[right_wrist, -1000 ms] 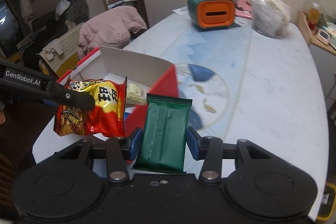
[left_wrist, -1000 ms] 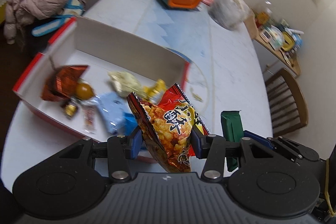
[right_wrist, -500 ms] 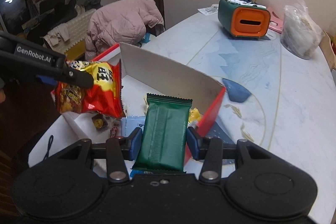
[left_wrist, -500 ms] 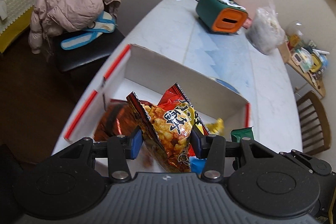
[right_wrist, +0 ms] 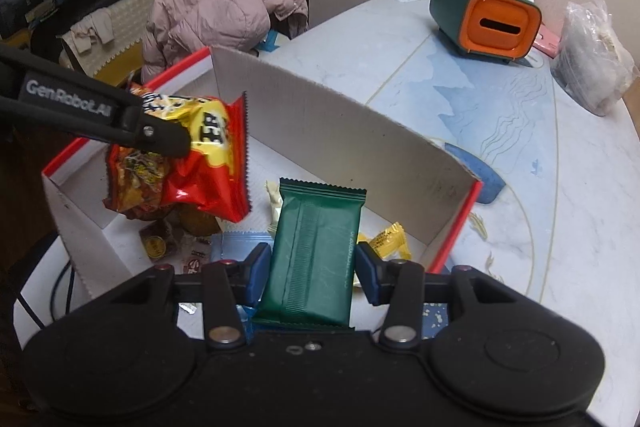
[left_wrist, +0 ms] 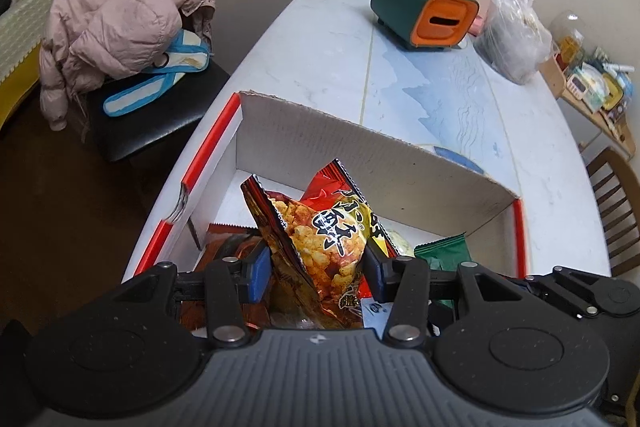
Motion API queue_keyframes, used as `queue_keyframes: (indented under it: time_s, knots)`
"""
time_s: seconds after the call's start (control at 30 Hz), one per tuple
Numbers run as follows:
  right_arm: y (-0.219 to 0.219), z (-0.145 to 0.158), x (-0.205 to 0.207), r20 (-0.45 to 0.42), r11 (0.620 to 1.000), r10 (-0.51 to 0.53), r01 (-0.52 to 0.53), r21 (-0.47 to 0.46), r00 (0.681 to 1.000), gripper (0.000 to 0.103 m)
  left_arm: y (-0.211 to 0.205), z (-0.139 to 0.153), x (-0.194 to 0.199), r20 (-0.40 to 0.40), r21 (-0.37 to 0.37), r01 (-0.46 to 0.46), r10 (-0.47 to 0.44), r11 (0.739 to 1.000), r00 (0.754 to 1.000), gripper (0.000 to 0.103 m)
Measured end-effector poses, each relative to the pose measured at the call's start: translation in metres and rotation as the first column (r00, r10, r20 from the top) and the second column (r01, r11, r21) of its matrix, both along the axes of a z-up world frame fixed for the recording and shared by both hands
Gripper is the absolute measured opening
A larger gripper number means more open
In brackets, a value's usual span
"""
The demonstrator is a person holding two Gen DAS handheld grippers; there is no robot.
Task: Organize snacks
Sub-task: 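Carry the chip bag and green bar into the box with both grippers, then open both grippers to release the chip bag and green bar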
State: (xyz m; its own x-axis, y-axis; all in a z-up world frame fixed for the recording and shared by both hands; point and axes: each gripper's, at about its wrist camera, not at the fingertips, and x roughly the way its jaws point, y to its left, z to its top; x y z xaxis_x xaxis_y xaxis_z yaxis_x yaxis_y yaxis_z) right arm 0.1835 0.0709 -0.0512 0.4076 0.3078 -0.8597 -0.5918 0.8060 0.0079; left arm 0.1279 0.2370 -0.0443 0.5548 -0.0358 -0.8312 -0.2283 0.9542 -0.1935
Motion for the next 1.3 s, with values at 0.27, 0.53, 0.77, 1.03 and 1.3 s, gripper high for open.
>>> queue_keyframes:
  time_s: [0.27,0.53,0.77,1.03,1.3]
  knots:
    - [0.011,-0.01,0.001,-0.015,0.999,0.02,-0.02,-0.026,1.0,0.044,-0.012,-0.02,0.011,-0.03,0.061,0.081,-0.079,0.995,0.996,0.046]
    - [0.018,-0.016,0.001,-0.026,0.999,0.022,-0.023,-0.043,0.999,0.041,-0.018,-0.034,0.015,-0.07,0.074,0.133,-0.128,0.988,0.989,0.047]
    - [0.019,-0.017,0.001,-0.033,0.999,0.014,-0.015,-0.042,0.999,0.045,-0.018,-0.036,0.011,-0.072,0.078,0.144,-0.138,0.987,0.988,0.048]
    - [0.015,-0.012,-0.003,-0.031,1.0,0.004,-0.005,-0.022,1.0,0.054,-0.017,-0.031,0.005,-0.055,0.073,0.137,-0.133,0.988,0.99,0.05]
    - [0.004,0.004,-0.013,-0.019,1.0,-0.012,0.013,0.026,1.0,0.062,-0.017,-0.014,-0.011,0.003,0.063,0.139,-0.139,0.988,0.99,0.056]
